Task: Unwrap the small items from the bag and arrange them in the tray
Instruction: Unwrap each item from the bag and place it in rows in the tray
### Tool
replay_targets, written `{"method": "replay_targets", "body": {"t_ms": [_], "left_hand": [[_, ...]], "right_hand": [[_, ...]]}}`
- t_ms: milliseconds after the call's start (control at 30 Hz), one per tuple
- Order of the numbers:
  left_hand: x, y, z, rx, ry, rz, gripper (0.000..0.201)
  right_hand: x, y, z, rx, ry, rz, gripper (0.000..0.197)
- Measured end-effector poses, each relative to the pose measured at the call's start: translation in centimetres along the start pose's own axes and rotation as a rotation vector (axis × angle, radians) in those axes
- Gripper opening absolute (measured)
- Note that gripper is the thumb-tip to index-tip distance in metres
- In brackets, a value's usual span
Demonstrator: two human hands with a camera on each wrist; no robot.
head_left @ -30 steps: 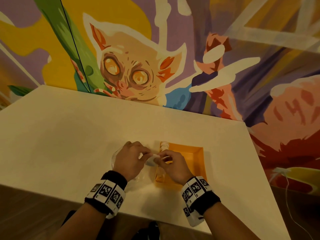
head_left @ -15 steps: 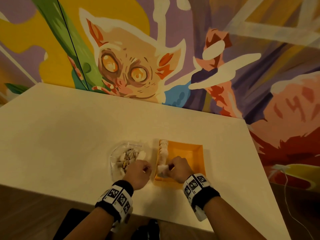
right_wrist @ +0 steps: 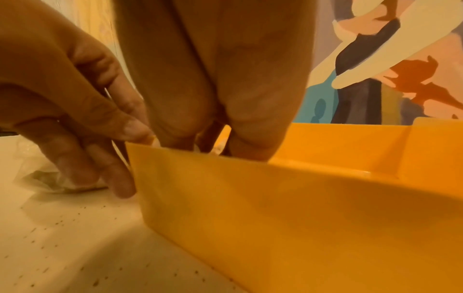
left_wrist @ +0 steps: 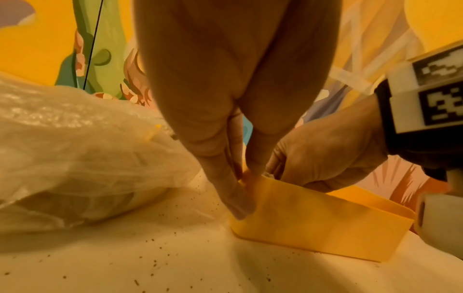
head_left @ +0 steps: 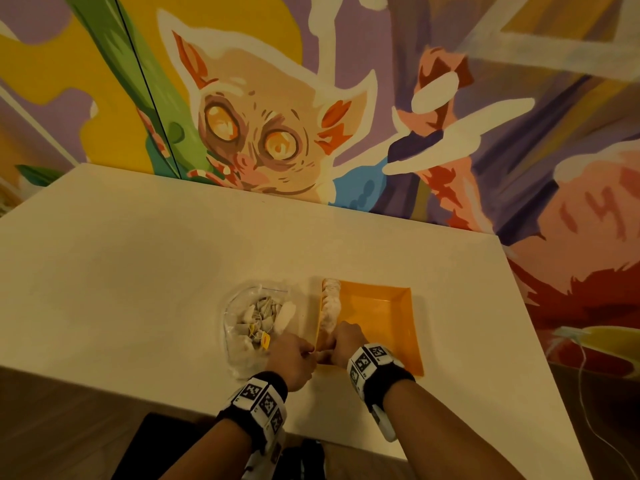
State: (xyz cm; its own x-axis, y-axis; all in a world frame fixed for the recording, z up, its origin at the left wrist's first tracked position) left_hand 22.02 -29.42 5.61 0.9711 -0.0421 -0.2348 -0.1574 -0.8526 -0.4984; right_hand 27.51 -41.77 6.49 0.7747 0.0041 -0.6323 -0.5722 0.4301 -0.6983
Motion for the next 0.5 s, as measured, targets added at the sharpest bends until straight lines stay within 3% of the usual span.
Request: {"method": "replay_targets", "body": {"t_ms": [133,333,500], "left_hand": [[0.0,0.1,0.3,-0.014,0.013,-0.009,0.027],[-0.3,-0.3,-0.1,-0.003,0.011,-0.006,0.024],[-1.7,-1.4,-1.1,-0.141,-0.027,-0.064,0.021]], "right_hand": [[0.0,0.0,0.0,0.032,0.057,-0.016,0.035],[0.1,-0.3,0.0,0.025,0.063,-0.101,0.014],[-0.2,-1.2,-0.6,0.08,0.036,-0.133,0.023]]}}
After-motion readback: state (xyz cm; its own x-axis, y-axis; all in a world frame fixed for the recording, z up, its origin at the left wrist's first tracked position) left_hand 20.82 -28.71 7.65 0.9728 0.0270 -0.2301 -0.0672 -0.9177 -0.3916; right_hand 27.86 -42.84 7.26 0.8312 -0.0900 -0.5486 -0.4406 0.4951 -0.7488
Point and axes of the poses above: each hand's wrist, its own x-axis towards the middle knuckle, its own y-axis out of the palm, z = x × y, the point moved 5 cm from there along x, towards the middle knuckle, and after that the axes turned 14 degrees about y, right-handed, at the moved point
